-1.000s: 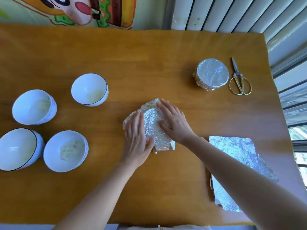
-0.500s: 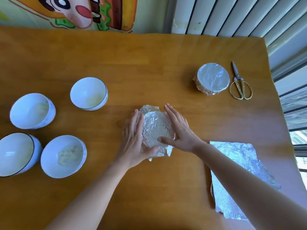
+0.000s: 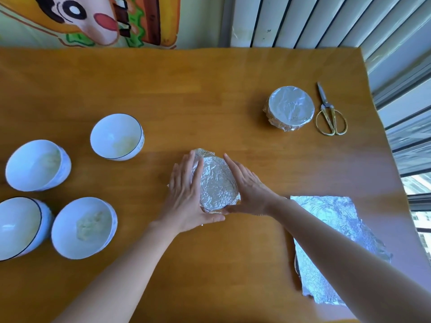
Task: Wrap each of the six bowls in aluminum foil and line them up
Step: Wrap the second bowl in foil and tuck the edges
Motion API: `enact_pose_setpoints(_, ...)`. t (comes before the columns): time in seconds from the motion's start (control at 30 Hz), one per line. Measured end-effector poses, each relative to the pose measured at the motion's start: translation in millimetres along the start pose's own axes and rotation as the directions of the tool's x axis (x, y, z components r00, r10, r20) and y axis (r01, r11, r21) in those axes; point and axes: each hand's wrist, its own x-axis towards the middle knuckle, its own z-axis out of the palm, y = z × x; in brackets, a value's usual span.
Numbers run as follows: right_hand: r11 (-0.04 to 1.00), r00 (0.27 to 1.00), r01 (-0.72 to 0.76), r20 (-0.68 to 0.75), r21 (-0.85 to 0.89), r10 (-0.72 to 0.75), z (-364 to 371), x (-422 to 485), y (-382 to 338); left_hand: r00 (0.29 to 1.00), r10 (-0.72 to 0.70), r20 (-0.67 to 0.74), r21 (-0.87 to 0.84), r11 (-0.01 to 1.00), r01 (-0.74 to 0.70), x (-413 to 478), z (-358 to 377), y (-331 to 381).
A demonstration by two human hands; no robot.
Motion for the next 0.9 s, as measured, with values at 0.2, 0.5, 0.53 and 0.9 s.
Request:
enact_pose_setpoints(0.2,1.0,1.0,0.004,-0.024,0.025,-0.003,1.1,1.0,-1.4,0.995,0.092,0.032,0.072,0.993,-0.094,18.8,-0.1,4.7)
enact_pose_setpoints(0.5,0.977,0.993,-0.016,-0.111,0.212,0.04,7.4,-11.8,7.3,0.999,0.03,0.026,0.133,0.991,-0.033,22.1,7.1,3.0)
enact_pose_setpoints(0.53,0.968,0.983,-0.011,-0.172,0.249,0.056,7.3,-18.2,9.2,0.999,0.032,0.022,0.139,0.99,-0.034,22.0,7.5,3.4)
enact_pose_setpoints(0.9,0.935,0.826,0.056,-0.543,0.35,0.154,36.4,-33.9,15.3,0.997,0.073,-0.021,0.161,0.985,-0.069,21.6,8.1,5.4)
